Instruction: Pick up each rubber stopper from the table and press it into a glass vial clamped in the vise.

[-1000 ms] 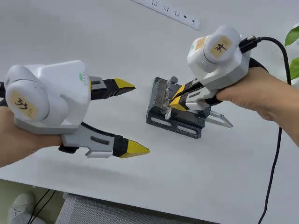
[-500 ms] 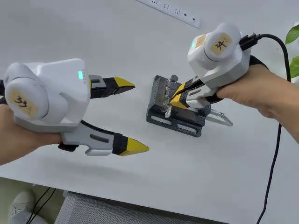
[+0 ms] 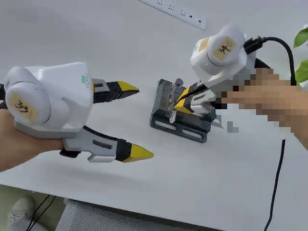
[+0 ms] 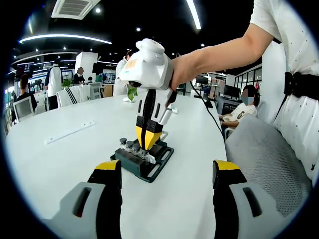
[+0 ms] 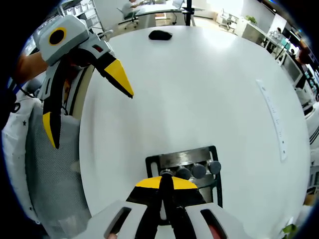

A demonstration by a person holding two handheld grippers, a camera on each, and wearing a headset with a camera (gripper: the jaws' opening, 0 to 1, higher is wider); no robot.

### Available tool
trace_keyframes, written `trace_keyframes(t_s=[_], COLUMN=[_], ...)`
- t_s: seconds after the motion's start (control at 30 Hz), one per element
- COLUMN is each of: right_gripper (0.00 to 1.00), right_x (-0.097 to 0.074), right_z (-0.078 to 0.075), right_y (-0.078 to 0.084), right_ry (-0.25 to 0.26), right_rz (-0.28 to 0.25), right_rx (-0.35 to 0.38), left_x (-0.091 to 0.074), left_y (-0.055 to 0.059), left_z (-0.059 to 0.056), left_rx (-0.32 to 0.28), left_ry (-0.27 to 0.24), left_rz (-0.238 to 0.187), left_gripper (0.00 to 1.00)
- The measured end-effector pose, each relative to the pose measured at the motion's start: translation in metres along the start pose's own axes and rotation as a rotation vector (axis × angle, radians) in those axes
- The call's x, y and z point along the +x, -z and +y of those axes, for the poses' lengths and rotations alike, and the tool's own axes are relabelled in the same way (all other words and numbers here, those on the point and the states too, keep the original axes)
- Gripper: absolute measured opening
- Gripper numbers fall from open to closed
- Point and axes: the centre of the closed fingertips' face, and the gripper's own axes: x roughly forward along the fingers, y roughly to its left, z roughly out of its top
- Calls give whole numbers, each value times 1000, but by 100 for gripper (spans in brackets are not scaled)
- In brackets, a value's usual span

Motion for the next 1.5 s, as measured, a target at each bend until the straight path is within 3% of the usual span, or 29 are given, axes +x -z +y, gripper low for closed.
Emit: trace_keyframes(t_s=[0.93, 1.17, 1.5], right_gripper=[1, 1, 1], right_x=[2, 2, -1], right_z=[-3, -4, -2], right_y=[-1, -4, 0], right_ry=[5, 12, 11], right_rz=[58, 48, -25], right_rx=[-39, -44, 9], left_x=[-1, -1, -5], left_y=[-4, -2, -3], left_z=[5, 4, 5], left_rx=[0, 4, 12], left_ry=[-7, -6, -18], left_rz=[-6, 1, 18], left_gripper=[72, 73, 74])
